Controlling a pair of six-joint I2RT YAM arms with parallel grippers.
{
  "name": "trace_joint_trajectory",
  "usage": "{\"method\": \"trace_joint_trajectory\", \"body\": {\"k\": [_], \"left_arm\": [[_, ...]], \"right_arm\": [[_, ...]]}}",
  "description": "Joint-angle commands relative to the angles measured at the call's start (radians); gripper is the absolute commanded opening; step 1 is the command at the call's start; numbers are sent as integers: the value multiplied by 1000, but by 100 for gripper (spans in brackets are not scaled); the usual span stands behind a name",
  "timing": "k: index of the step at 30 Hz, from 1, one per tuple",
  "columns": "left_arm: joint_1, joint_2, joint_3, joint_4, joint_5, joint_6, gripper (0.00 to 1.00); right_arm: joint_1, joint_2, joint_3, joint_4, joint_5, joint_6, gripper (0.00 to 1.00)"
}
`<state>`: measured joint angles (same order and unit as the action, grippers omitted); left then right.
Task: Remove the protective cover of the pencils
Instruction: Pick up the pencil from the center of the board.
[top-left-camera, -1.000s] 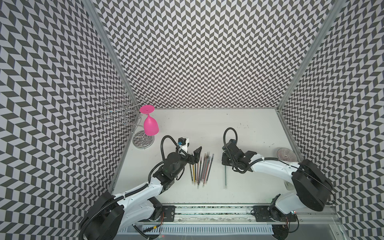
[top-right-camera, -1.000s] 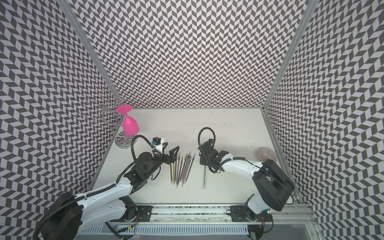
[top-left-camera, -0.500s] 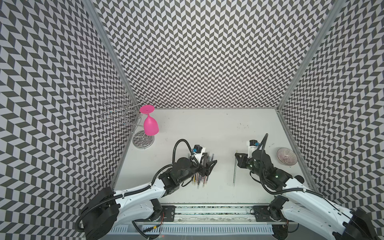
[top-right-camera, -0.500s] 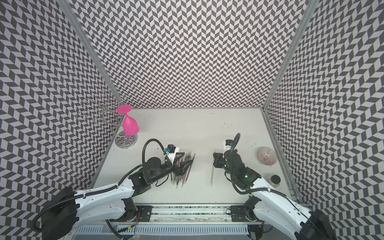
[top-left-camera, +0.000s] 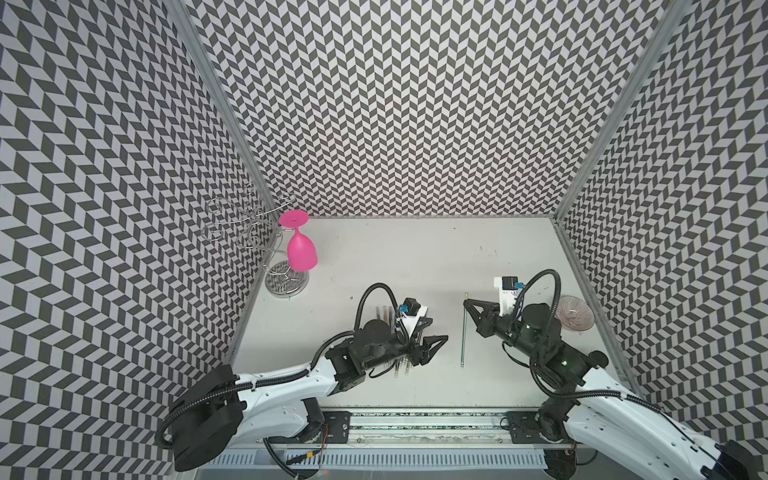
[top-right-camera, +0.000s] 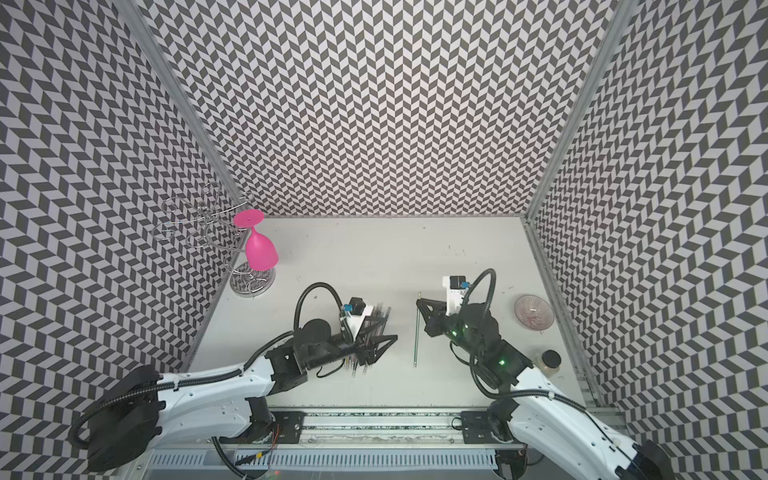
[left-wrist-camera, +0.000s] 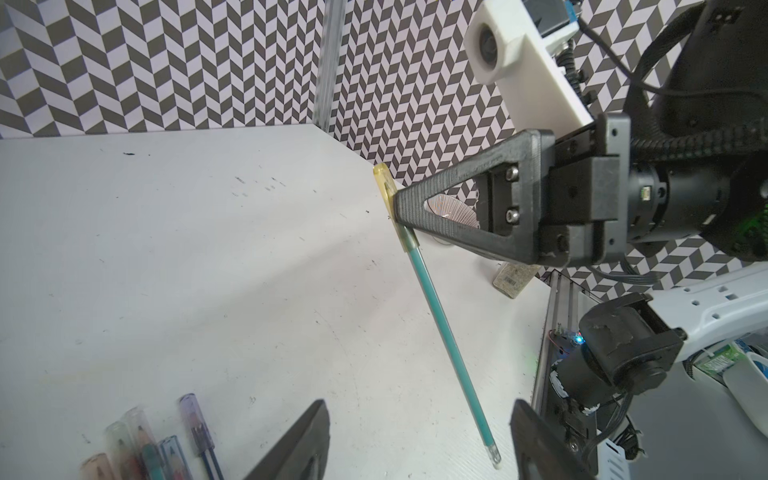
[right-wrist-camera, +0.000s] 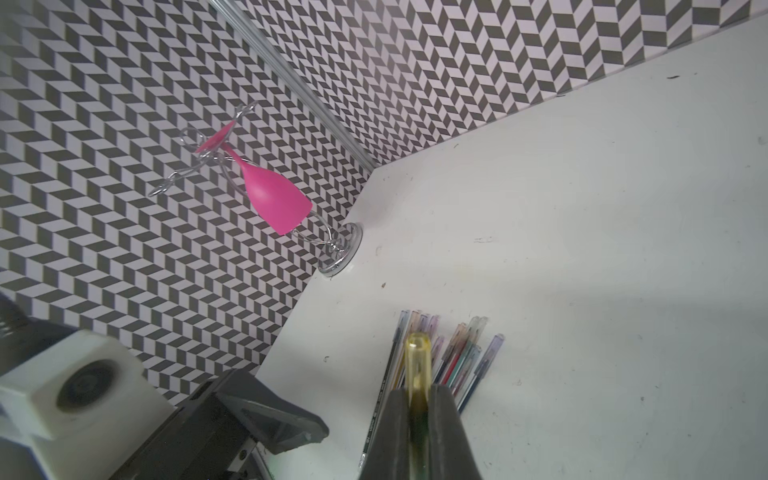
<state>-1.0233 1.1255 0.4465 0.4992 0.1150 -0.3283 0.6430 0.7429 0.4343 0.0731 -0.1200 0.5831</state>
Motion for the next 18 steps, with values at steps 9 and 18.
{"method": "trace_joint_trajectory", "body": {"k": [9,18], "left_arm": [[12,119,162,-59,-84,77,76],[294,162,220,33,36,-92,78]], "right_arm": [[-9,80,102,42,73,-102,0],[-188,251,182,0,54,-140,0]]}}
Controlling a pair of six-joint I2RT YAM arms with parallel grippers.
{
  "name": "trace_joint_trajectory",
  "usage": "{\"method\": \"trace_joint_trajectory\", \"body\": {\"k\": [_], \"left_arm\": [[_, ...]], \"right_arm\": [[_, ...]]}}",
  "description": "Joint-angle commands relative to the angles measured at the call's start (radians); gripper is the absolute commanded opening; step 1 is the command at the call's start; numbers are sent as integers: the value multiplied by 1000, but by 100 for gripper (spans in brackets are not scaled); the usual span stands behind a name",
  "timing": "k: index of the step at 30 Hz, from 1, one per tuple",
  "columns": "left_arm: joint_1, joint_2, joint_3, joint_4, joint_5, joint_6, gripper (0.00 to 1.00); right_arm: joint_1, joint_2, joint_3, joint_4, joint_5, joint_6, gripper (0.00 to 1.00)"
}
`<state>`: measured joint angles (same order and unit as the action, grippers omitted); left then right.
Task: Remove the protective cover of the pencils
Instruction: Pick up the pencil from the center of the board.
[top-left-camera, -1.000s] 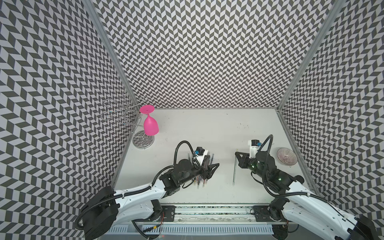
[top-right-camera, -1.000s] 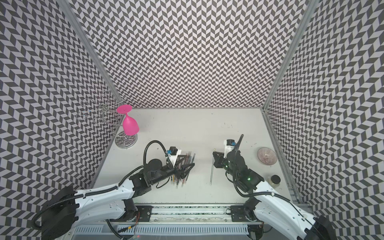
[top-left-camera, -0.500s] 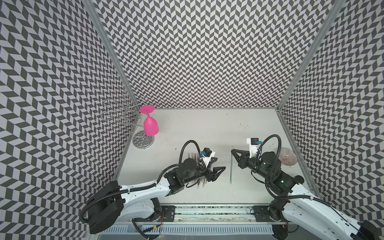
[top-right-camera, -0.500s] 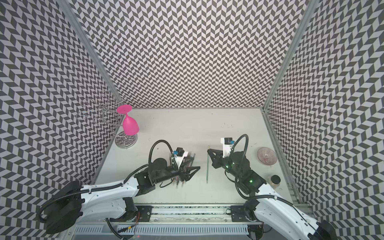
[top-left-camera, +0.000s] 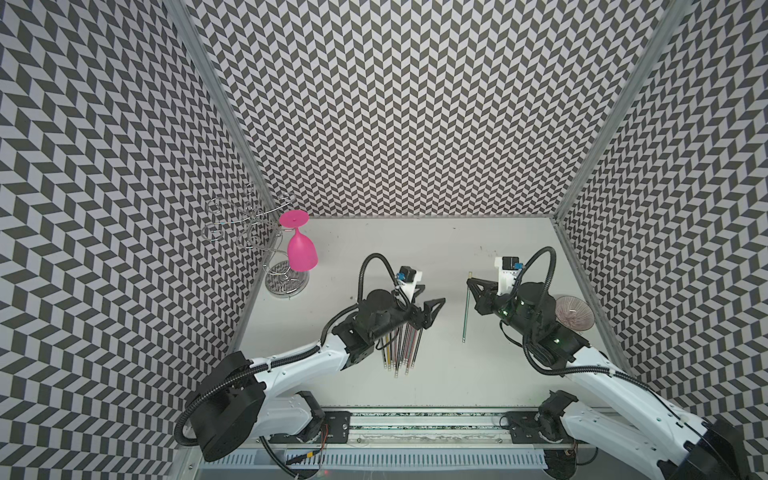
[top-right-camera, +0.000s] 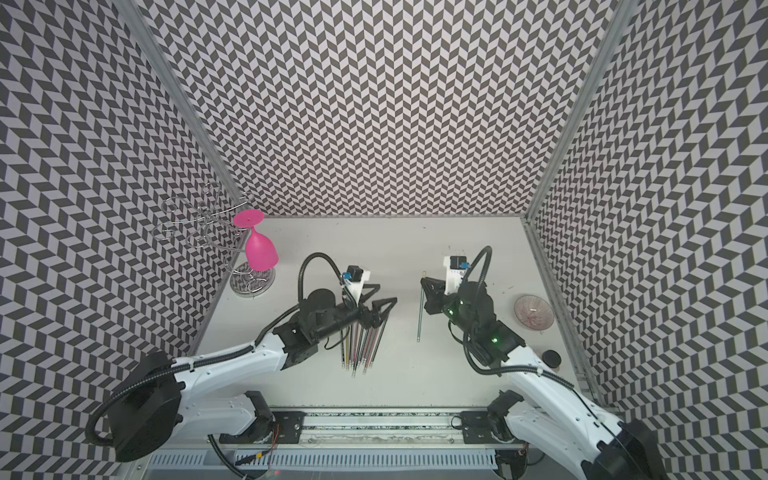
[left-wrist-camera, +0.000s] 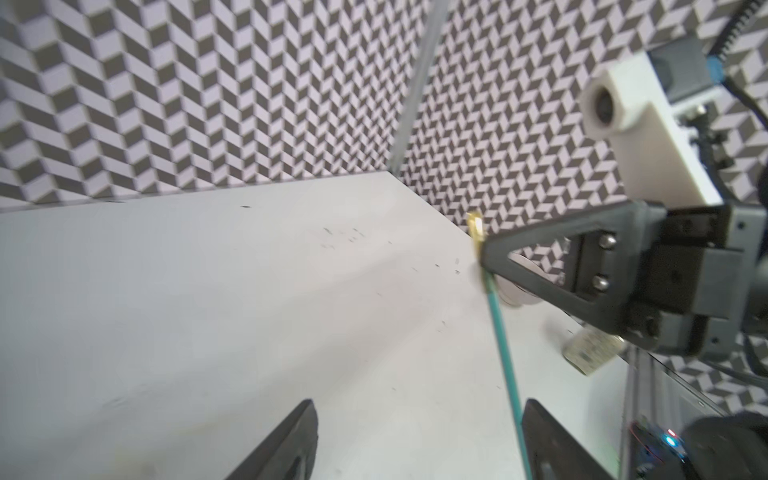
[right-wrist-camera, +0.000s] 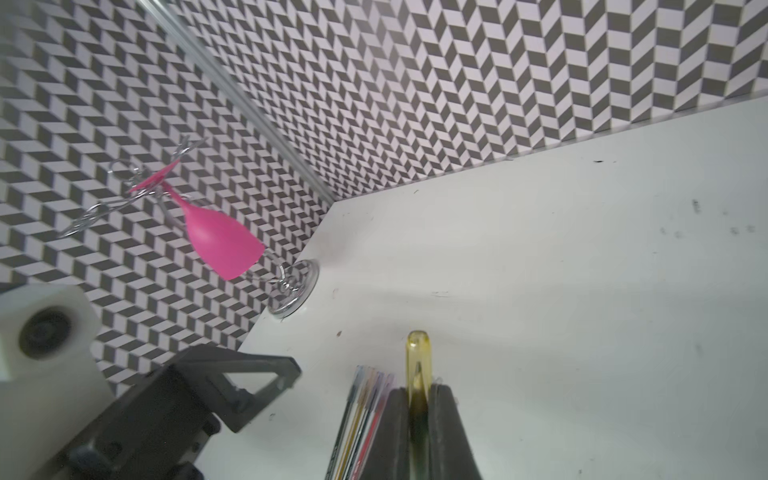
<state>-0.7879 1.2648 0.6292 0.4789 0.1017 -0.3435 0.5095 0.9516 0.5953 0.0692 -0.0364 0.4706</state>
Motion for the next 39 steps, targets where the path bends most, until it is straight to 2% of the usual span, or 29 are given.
{"method": "trace_joint_trajectory", "body": {"k": [1,6,9,11,13,18,19,22,25,28,34,39], "left_arm": [[82,42,59,63,64,-82,77],[106,91,157,15,57,-54,77],[108,110,235,-121,104,-54,77],[105,95,231,-154,119,-54,76],[102,54,175,-126,125,-56,76],[86,-81,-3,-9,135,-105,76],[88,-101,-10,-34,155,-137,76],[56,-157,-21,-102,175,-131,76],[33,-199,-67,-91,173,-151,77],[32,-212,-77,-101,206,-173,77],[28,-221,-59,-144,267,-183,77],[19,-259,-87,-179,253,-180,76]], "right_arm": [[-80,67,22,10,-64,-25,0],[-126,175,33,68,-200,14,0],[-127,268,106,5,-289,26,0],[-127,322,143,-34,-352,14,0],[-129,337,109,-2,-384,43,0],[-129,263,-19,93,-366,101,0],[-129,244,-20,72,-366,109,0],[-129,176,-18,22,-360,99,0],[-129,123,-19,10,-283,99,0],[-129,111,8,3,-258,103,0],[-129,146,42,0,-278,108,0],[-129,112,23,8,-348,132,0]]}}
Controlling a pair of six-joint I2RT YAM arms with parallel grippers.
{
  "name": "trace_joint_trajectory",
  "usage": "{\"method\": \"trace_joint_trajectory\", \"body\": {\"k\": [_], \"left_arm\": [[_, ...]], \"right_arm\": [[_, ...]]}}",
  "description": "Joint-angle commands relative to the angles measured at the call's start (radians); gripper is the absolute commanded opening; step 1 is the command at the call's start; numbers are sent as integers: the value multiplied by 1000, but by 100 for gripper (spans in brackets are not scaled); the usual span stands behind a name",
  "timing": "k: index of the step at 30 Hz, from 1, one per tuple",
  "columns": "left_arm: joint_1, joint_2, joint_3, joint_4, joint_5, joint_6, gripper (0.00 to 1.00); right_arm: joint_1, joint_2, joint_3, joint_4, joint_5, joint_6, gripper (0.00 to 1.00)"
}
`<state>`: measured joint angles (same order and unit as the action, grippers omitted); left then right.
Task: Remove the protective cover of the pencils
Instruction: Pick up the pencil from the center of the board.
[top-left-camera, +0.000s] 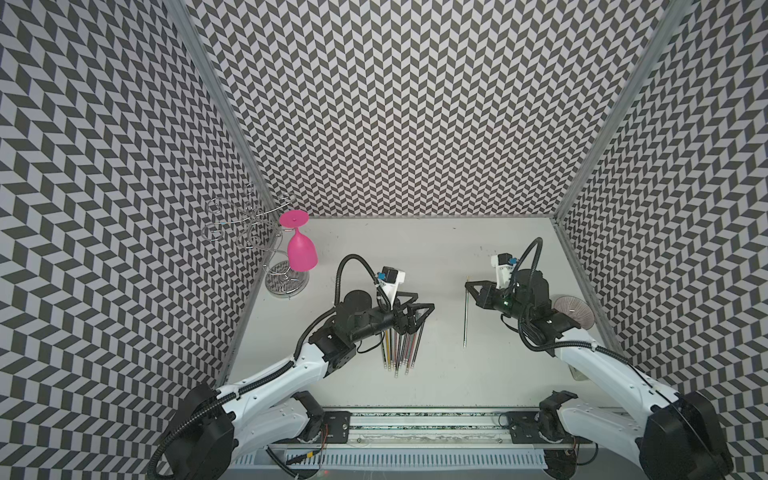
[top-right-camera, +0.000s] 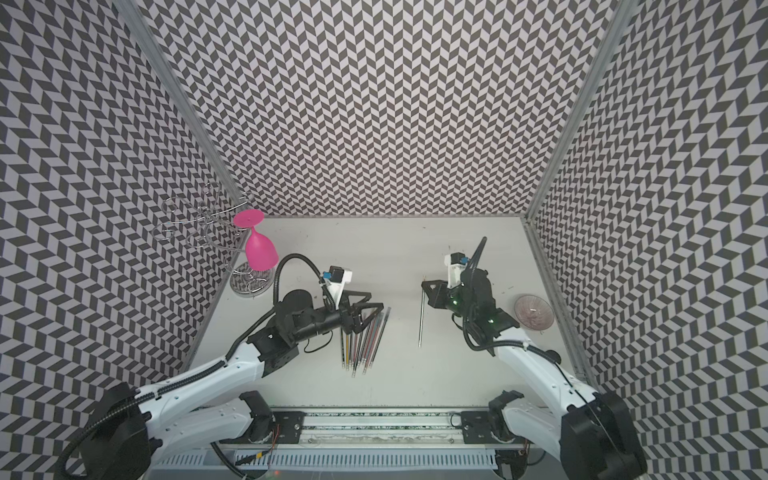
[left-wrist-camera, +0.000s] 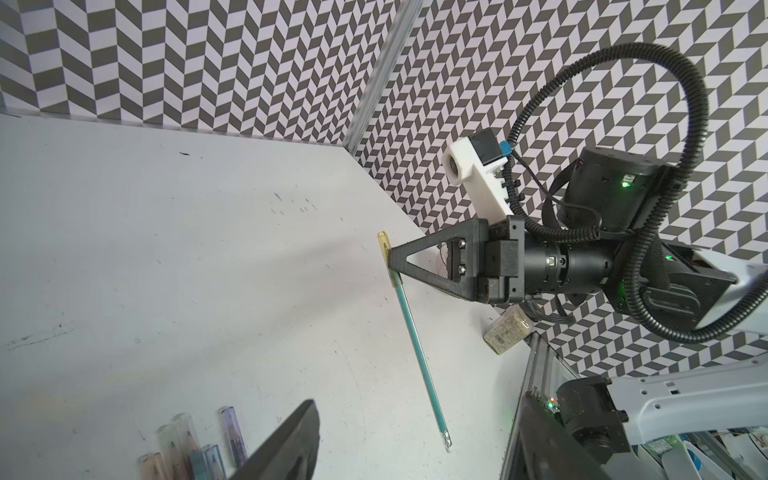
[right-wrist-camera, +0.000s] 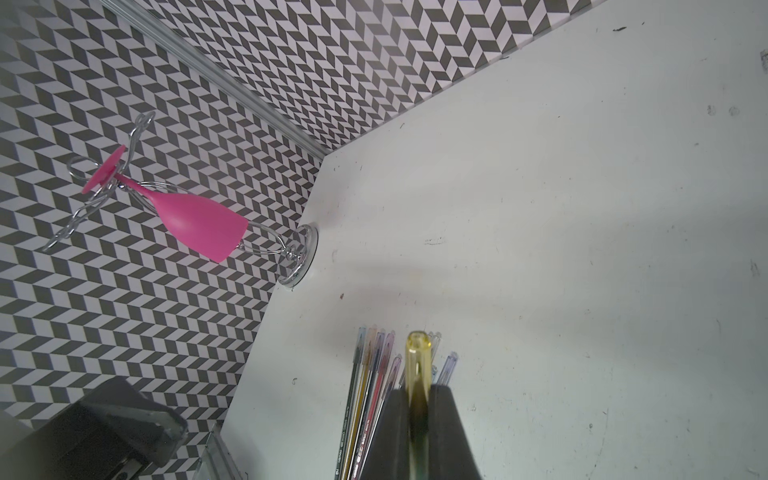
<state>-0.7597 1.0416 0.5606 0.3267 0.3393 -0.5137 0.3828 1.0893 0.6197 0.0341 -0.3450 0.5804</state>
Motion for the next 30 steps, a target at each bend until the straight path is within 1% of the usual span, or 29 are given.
{"method": "trace_joint_trajectory", "body": {"k": [1,5,9,12,16,21,26,30], "left_arm": [[-13,-51,-42,-16,6,-22,76],[-44,-103,-121,42,-34,-72,76],[-71,-105,-143,54,-62,-92,76],[-91,-99,-148,65,-85,-102,76],[-128,-97,-162,103,-116,-119,76],[-197,-114,-193,116,-156,-125,76],[-229,-119,-214,116,-117,-111,76],[-255,-128,-239,138,-114,-102,76]], "right_arm": [[-2,-48,-7,28,-43,22,0],[-2,-147,-35,-35,-39,3,0],[-2,-223,-86,-60,-71,18,0],[-2,-258,-114,-75,-103,19,0],[-2,-287,-130,-86,-104,3,0],[-2,-313,-124,-72,-118,-5,0],[-2,-370,-169,-1,-111,34,0],[-2,-420,-194,20,-115,53,0]]}}
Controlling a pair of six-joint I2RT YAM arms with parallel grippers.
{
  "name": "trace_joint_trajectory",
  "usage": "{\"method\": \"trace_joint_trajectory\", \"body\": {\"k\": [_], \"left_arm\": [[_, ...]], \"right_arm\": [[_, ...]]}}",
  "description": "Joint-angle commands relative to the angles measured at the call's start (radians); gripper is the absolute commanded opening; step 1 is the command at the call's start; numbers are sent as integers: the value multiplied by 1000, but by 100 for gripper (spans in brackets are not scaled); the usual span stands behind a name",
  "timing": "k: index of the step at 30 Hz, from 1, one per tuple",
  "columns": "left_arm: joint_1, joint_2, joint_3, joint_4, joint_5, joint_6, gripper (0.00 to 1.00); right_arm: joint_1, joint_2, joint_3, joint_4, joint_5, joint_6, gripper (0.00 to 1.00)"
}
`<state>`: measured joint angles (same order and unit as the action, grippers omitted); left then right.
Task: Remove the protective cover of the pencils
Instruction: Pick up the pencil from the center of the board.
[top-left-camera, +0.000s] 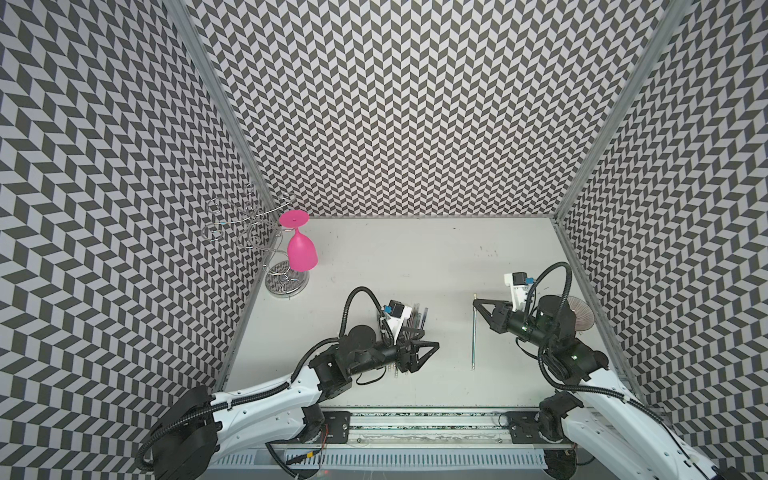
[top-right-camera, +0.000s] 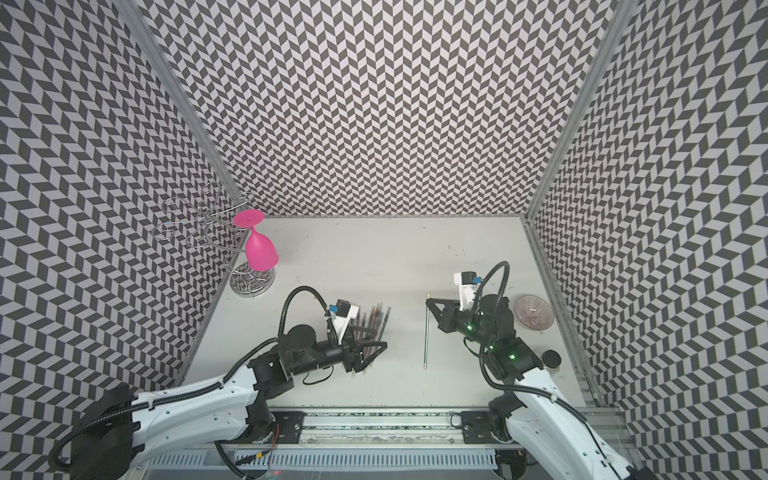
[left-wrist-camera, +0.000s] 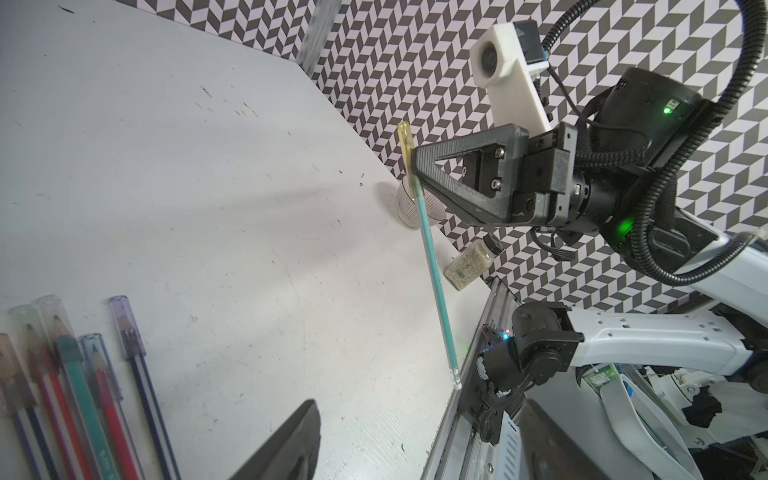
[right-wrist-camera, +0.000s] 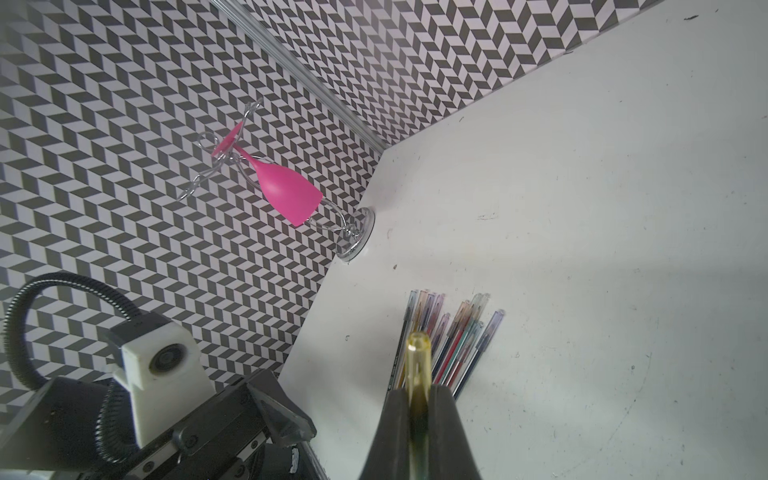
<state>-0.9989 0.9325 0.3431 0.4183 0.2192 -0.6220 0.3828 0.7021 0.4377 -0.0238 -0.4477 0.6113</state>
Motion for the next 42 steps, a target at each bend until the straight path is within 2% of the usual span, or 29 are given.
{"method": "trace_joint_trajectory", "body": {"k": [1,12,22,25,31,42], "left_arm": [[-20,-18,-28,57,5,7,76],[-39,50,-1,95,-2,65,76],[-67,96,-6,138,55,51,73],[-90,123,14,161,82,50,70],[-130,172,31,196,66,45,71],[-140,320,131,230,81,45,67]], "right_arm": [[-2,-40,-18,78,-14,24,0],[-2,-122,-67,22,-32,29,0],[-2,-86,-44,100,-112,32,0],[-1,-88,-51,160,-145,35,0],[1,-118,-88,298,-183,101,0],[8,-237,-208,593,-135,299,0]]}}
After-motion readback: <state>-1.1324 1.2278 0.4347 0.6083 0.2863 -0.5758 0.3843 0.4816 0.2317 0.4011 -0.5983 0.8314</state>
